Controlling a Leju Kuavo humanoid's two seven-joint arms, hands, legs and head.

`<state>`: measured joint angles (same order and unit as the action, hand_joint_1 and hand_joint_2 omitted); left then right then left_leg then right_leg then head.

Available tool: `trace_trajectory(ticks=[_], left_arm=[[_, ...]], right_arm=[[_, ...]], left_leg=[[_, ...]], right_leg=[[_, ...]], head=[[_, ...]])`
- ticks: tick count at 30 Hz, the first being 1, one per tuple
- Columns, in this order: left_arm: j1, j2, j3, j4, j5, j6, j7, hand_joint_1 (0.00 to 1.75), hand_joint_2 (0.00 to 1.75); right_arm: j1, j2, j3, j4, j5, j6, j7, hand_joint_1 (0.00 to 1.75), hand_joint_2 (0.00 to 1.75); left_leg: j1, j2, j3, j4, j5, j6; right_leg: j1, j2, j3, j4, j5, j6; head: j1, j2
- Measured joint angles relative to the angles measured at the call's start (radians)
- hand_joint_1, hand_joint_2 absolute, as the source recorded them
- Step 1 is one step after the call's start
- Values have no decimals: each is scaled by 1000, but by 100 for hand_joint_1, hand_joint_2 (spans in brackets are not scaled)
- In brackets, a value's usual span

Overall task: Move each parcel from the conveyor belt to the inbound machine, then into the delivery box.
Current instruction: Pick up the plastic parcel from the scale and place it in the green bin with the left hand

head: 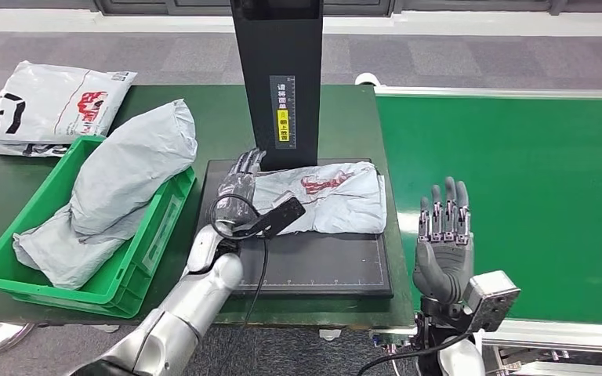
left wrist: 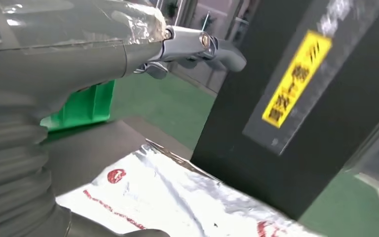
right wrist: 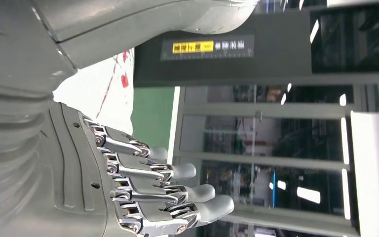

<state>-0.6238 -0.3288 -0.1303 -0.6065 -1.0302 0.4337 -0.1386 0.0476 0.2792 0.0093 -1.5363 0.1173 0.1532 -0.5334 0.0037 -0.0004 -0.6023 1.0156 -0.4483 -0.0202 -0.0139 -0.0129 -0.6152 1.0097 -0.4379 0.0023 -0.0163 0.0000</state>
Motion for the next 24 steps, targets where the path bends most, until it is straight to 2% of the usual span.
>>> trace_trajectory(ticks=[3, 5, 12, 14, 17, 24], left_arm=[[-63, 1, -19, 98, -34, -29, 49, 0, 175], [-95, 5, -21, 150, -15, -88, 63, 0, 175], [-157, 40, -21, 262, -3, -440, 161, 0, 175], [-172, 47, -21, 278, -22, -504, 180, 0, 175], [-191, 52, -21, 297, -41, -538, 192, 0, 175], [-203, 53, -21, 310, -47, -548, 198, 0, 175]], right_arm=[[-23, 0, 0, 40, -6, 16, -16, 0, 175], [-33, 0, -1, 58, -13, 21, -23, 0, 175], [-65, 0, -19, 109, -25, 48, -30, 0, 175], [-77, 0, -27, 125, -25, 53, -31, 0, 175], [-88, 0, -35, 141, -25, 55, -34, 0, 175], [-91, 0, -36, 155, -25, 56, -36, 0, 175]], left_leg=[[0, 0, 0, 0, 0, 0], [0, 0, 0, 0, 1, 0], [0, 0, 0, 0, 1, 0], [0, -1, 1, 0, 1, 0], [0, -1, 2, 0, 0, 0], [0, -1, 3, 0, 0, 0]], right_leg=[[0, 0, 0, 0, 1, 0], [0, 0, 0, 0, 1, 0], [0, 0, 0, 0, 1, -1], [0, 0, 1, 0, 0, -1], [0, 0, 2, 0, 0, 0], [0, 0, 3, 0, 0, -1]], head=[[0, 0], [0, 0], [0, 0], [0, 0], [0, 0], [0, 0]])
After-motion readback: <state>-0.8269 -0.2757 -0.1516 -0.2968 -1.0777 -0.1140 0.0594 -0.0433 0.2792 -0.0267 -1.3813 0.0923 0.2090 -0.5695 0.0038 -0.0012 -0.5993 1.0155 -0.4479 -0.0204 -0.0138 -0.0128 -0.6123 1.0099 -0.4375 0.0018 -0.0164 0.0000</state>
